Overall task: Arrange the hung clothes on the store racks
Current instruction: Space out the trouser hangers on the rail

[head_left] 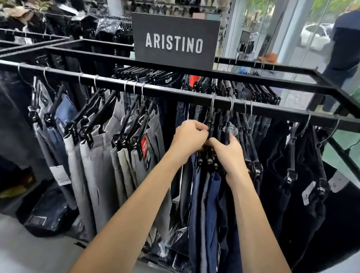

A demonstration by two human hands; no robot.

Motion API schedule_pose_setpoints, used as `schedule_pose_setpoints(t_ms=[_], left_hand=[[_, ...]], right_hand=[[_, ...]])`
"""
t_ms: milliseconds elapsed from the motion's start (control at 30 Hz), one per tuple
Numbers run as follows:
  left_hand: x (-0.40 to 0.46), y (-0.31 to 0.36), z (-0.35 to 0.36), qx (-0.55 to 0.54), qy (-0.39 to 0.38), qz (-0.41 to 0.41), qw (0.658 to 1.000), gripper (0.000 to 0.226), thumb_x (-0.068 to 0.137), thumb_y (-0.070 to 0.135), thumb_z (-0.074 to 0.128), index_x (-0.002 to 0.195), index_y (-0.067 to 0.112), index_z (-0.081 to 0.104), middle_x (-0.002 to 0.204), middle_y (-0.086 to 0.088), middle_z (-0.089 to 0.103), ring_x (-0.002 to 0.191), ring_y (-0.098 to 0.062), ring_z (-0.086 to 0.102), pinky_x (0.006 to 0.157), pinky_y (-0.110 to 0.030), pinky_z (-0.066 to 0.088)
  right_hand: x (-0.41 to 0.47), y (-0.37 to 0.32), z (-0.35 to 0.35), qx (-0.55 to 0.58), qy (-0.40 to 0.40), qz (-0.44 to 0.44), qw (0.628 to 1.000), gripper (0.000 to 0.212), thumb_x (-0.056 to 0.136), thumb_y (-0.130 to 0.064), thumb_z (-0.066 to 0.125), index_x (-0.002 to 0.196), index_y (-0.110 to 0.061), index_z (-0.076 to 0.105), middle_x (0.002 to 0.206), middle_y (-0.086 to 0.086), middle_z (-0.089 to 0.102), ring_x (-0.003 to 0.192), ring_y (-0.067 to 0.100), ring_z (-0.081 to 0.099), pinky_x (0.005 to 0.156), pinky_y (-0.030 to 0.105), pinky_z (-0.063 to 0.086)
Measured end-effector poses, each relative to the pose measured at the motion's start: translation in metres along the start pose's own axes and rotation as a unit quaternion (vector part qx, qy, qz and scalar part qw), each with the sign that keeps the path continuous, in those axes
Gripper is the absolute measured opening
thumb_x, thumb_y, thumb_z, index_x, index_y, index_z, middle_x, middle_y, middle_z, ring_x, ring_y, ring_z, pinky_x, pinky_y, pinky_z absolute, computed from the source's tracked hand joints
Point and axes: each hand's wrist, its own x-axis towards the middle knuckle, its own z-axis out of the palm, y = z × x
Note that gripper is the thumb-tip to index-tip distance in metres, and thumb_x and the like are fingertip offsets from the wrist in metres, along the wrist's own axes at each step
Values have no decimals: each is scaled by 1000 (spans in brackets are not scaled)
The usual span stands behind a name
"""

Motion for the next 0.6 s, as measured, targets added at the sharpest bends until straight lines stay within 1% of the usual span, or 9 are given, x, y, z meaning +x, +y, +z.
schedule_pose_setpoints(t_ms=[33, 100, 133, 200, 267, 367, 400, 500, 600], left_hand=[[-1, -1, -1, -2, -8, -1, 1000, 27, 84, 12, 54, 104, 20, 69, 94, -4, 71, 79, -17, 70, 78, -37, 61], [-3, -1, -4, 7, -29, 7, 1000, 23, 88, 15, 54, 104, 20, 69, 94, -1, 70, 82, -16, 70, 80, -37, 60], [-4, -1, -7, 14, -41, 13, 999, 21, 88, 16, 54, 102, 21, 69, 95, 0, 70, 84, -16, 69, 81, -38, 60], [-5, -2, -15, 32, -69, 31, 997, 18, 89, 18, 55, 96, 22, 71, 94, 1, 70, 88, -18, 69, 84, -40, 59], [-3, -2, -27, 37, -95, 47, 994, 17, 89, 19, 56, 89, 25, 72, 89, 4, 70, 91, -20, 69, 87, -42, 58], [5, 0, -57, 35, -98, 80, 991, 15, 86, 27, 58, 91, 26, 72, 91, 2, 72, 97, -21, 68, 90, -43, 56], [8, 1, -72, 31, -87, 94, 991, 16, 83, 30, 58, 90, 26, 73, 92, 1, 72, 97, -23, 68, 90, -44, 56], [21, -9, -129, 33, -41, 115, 992, 22, 75, 34, 55, 85, 27, 74, 93, 1, 74, 96, -22, 69, 89, -43, 56], [35, -28, -194, 62, -4, 123, 990, 19, 86, 26, 59, 95, 25, 75, 97, 3, 74, 93, -14, 68, 88, -34, 55]], right_hand=[[-3, -3, 1, -25, 12, 6, 1000, 77, 67, -41, 72, 138, -25, 51, 119, -5, 69, 109, 15, 66, 96, 39, 54], [-7, -8, 4, -95, 25, 3, 995, 93, 75, -42, 72, 155, -21, 29, 131, -4, 56, 125, 16, 53, 97, 29, 42], [-7, -9, 5, -129, 32, -7, 991, 94, 82, -40, 70, 158, -18, 21, 142, 4, 52, 132, 21, 47, 98, 29, 39], [-9, -13, 9, -187, 57, -30, 980, 91, 87, -36, 69, 159, -13, 18, 154, 15, 39, 143, 29, 35, 107, 35, 35], [-11, -16, 19, -220, 100, -70, 968, 85, 86, -29, 70, 156, -9, 26, 154, 21, 35, 144, 34, 31, 112, 38, 32], [-18, -26, 46, -246, 179, -183, 935, 63, 84, -22, 65, 143, -5, 50, 143, 21, 49, 138, 34, 38, 116, 42, 30], [-22, -33, 59, -243, 187, -216, 927, 55, 85, -20, 64, 138, -7, 56, 139, 18, 53, 135, 31, 42, 116, 39, 30], [-32, -55, 115, -174, 161, -269, 934, 39, 89, -11, 62, 127, -12, 66, 128, 6, 64, 122, 19, 56, 107, 26, 36], [-37, -69, 187, -117, 129, -293, 940, 37, 88, -4, 57, 121, -13, 70, 116, -1, 71, 106, 9, 63, 99, 17, 43]])
